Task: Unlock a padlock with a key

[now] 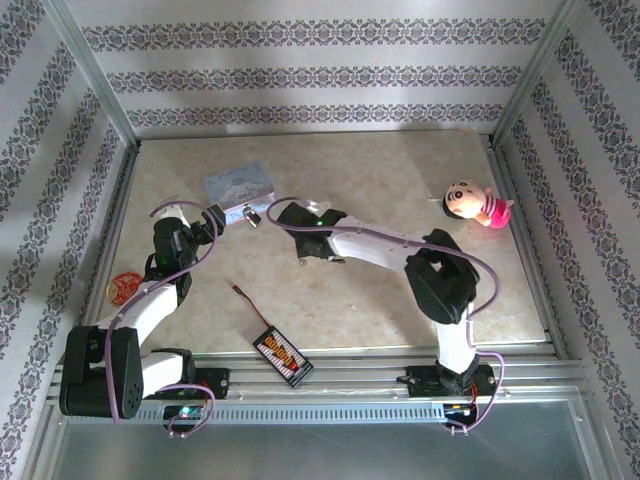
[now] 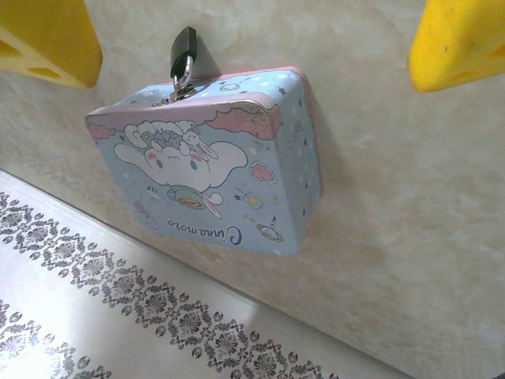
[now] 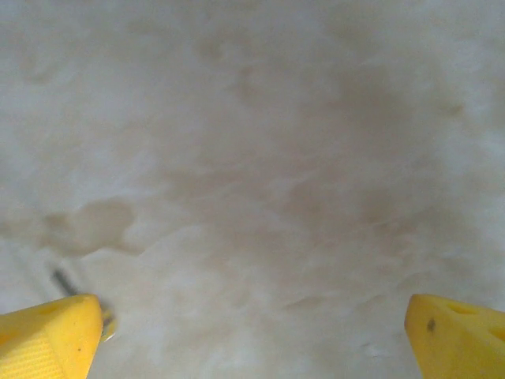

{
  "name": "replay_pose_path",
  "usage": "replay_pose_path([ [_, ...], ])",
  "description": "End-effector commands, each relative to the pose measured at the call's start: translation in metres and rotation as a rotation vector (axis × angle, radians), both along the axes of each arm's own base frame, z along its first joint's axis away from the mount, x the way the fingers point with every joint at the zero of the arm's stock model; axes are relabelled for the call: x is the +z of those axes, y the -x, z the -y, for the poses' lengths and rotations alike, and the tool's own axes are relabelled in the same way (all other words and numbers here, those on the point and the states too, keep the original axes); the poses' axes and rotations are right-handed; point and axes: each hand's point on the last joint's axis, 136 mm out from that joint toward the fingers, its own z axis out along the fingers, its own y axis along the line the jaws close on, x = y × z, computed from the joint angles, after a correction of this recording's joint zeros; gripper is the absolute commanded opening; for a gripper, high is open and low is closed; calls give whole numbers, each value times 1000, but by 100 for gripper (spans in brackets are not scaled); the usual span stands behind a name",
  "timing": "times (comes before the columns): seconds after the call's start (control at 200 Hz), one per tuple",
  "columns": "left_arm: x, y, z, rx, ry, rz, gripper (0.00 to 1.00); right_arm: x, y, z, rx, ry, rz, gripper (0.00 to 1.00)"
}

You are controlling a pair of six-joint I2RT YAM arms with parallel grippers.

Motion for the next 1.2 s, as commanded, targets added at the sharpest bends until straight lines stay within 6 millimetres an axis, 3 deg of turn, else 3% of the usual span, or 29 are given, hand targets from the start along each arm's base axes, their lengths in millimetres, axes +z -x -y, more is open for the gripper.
replay_pose_path([
  [0.0,6,-5,2,-12,16,9,99,-14,13,-18,0,-48,-92,98],
  [0.22,3,-8,5,-27,25,-1,99,-28,12,-38,6,-101,-136,81],
  [0.555,-2,-12,9,-40,47,-9,99,-40,7,-53,0,-155,-156,66],
  [0.865,-5,-12,10,-44,55,-15,99,-57,11,-42,-51,-195,-194,44],
  [1.114,-4,-12,9,-41,53,-10,99,-61,19,-31,-78,-214,-211,36],
  [1.194,-4,-12,9,-40,54,-9,99,-60,21,-30,-79,-219,-210,27],
])
